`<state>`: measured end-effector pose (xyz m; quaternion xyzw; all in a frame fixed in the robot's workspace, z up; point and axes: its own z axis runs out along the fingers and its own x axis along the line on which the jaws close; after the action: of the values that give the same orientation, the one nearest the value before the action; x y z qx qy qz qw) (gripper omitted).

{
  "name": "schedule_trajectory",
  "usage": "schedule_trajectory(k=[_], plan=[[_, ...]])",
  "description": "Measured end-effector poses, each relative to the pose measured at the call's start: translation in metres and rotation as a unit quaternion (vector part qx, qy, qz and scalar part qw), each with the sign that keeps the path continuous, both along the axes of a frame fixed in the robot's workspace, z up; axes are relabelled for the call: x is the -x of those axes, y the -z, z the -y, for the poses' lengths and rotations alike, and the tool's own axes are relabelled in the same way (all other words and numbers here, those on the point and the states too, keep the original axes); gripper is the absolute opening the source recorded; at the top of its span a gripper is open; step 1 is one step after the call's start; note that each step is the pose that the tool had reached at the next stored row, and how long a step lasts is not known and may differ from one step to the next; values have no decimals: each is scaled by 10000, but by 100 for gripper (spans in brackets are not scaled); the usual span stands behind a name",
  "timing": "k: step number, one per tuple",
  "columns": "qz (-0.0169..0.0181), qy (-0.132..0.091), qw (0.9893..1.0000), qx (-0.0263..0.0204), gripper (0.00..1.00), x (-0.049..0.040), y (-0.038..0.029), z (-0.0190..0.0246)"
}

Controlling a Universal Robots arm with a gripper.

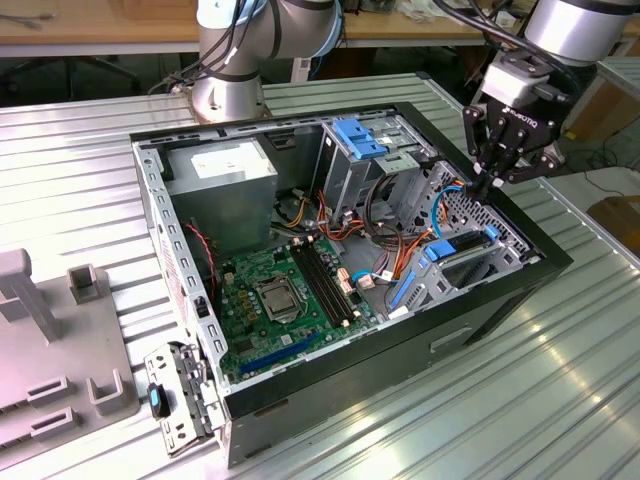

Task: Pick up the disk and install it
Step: 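Insert the first disk wire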

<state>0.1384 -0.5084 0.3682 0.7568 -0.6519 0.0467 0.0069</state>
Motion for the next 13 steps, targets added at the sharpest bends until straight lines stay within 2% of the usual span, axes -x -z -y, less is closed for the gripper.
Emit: schedule_trajectory(k=[13], plan=[[0,242,9997,0,16,0,0,0]])
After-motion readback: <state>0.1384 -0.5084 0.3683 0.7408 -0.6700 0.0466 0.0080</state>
